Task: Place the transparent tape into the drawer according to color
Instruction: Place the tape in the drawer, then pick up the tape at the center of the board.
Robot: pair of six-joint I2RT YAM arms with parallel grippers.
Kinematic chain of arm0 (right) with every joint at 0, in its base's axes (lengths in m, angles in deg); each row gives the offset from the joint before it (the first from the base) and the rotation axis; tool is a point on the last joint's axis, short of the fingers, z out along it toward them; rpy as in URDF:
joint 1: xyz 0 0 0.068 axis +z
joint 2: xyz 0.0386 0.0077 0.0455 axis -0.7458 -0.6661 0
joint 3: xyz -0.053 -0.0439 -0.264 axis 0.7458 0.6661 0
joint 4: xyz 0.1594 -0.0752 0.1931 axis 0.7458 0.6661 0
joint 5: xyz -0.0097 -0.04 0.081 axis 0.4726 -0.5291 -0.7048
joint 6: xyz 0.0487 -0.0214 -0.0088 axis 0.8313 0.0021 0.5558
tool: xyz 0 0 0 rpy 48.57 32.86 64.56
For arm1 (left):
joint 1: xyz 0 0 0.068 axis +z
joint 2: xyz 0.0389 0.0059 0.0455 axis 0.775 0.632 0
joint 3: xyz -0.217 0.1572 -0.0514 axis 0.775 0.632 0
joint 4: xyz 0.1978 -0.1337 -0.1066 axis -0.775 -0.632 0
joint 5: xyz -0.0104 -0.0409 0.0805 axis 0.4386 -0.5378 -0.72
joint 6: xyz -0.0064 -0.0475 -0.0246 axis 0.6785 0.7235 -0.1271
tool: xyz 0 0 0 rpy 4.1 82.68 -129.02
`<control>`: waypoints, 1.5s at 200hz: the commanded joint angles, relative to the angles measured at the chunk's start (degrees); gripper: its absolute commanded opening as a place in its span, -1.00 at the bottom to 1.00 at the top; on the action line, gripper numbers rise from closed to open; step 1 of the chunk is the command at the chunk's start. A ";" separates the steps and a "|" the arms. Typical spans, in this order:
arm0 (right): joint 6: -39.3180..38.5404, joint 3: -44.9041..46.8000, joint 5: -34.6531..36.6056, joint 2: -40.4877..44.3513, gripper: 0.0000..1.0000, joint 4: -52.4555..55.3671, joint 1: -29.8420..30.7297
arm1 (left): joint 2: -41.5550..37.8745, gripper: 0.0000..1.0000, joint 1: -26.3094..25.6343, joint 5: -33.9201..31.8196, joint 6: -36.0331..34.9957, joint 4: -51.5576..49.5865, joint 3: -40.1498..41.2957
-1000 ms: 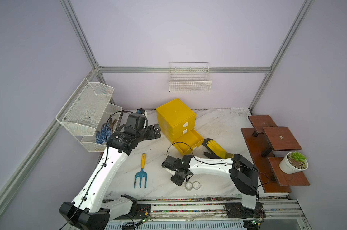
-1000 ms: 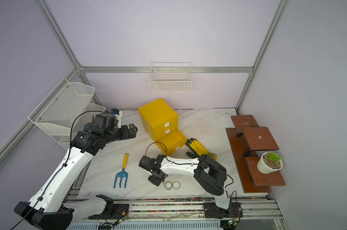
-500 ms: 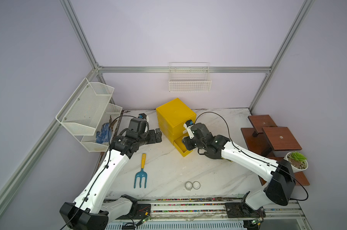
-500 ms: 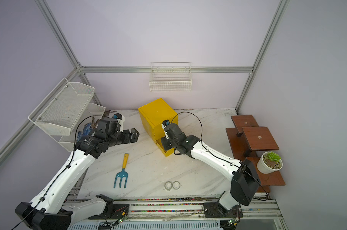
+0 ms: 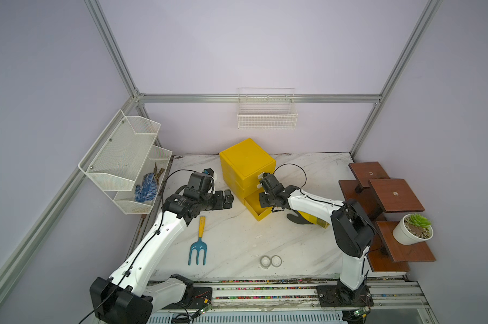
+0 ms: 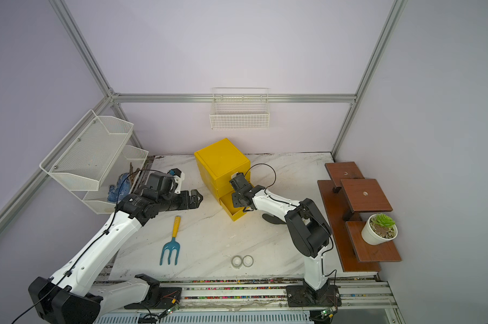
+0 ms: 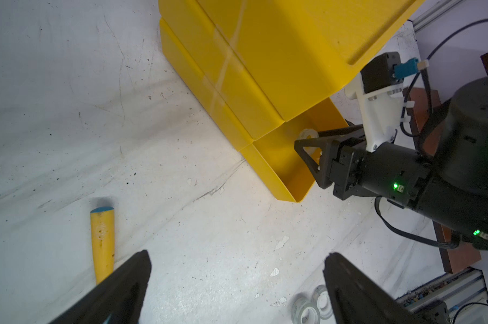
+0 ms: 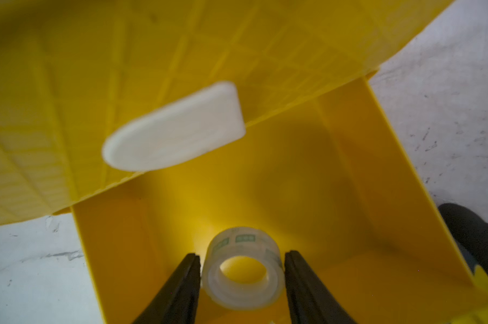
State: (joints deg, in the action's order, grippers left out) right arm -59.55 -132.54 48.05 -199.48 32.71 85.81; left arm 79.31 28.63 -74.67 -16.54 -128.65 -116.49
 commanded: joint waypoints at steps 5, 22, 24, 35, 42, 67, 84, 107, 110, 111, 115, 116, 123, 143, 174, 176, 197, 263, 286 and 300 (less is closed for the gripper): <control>1.19 -0.57 0.45 2.26 0.24 -3.30 -0.30 | 0.63 1.00 -1.93 0.41 -0.46 2.14 0.37; 1.63 -0.06 0.64 4.51 0.27 -3.64 -0.31 | 1.22 1.00 -3.23 0.37 -0.77 1.87 0.67; 1.70 0.10 0.63 4.86 0.27 -3.72 -0.27 | 1.32 1.00 -3.42 0.40 -0.80 1.78 0.65; 2.27 1.54 0.25 7.40 0.27 -4.42 -0.31 | 1.71 1.00 -4.75 0.41 -1.19 0.99 0.66; 2.74 2.73 0.09 9.21 0.27 -4.91 -0.32 | 2.07 1.00 -5.84 0.13 -1.54 0.18 0.48; 4.86 9.71 0.35 16.00 0.27 -7.27 -0.27 | 4.81 1.00 -11.64 -0.50 -2.35 -3.33 0.47; 6.74 15.47 0.74 20.48 0.27 -9.30 -0.26 | 7.70 1.00 -16.25 -1.03 -2.96 -5.91 0.93; 9.12 23.74 1.13 26.83 0.27 -12.83 -0.31 | 11.84 0.96 -20.90 -0.70 -4.48 -8.96 1.04; 9.44 24.54 1.24 27.48 0.27 -13.19 -0.35 | 12.23 0.96 -21.47 -0.59 -4.77 -9.14 1.00; 9.54 24.93 1.30 27.67 0.27 -13.31 -0.38 | 12.29 0.96 -21.66 -0.57 -4.81 -9.16 0.96; 9.93 26.17 1.56 28.45 0.27 -13.80 -0.39 | 12.34 0.96 -22.38 -0.33 -5.07 -9.40 1.00; 10.00 26.45 1.55 28.59 0.27 -13.92 -0.40 | 12.34 0.96 -22.56 -0.27 -5.18 -9.42 1.00; 10.38 28.23 1.80 29.81 0.27 -14.79 -0.37 | 14.88 0.96 -23.95 0.60 -5.88 -9.40 0.76; 10.88 31.12 2.02 32.32 0.27 -15.70 -0.41 | 19.00 0.95 -28.18 1.31 -7.26 -9.91 -0.96; 11.05 31.80 4.06 34.76 0.28 -13.72 -0.67 | 26.64 0.90 -34.10 -1.13 -9.34 -12.43 -5.71; 11.09 31.93 4.08 35.01 0.28 -13.69 -0.73 | 27.19 0.89 -34.39 -1.36 -9.49 -12.60 -5.97; 11.24 32.94 4.85 37.52 0.29 -13.33 -1.13 | 31.16 0.86 -36.68 -2.49 -10.56 -13.38 -8.14; 11.88 34.86 6.71 42.61 0.38 -12.85 -3.32 | 37.26 0.86 -39.79 -2.55 -13.79 -16.62 -13.54; 11.97 34.90 7.25 43.39 0.41 -12.72 -4.80 | 39.24 0.86 -40.15 -2.22 -13.82 -17.10 -14.31; 11.75 34.90 6.82 43.75 0.42 -12.96 -5.71 | 40.00 0.85 -40.40 -1.43 -15.87 -17.27 -14.72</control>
State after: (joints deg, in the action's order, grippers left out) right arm -48.03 -97.90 53.75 -157.10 20.58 81.64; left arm 117.82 -11.13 -76.85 -29.24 -144.21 -129.38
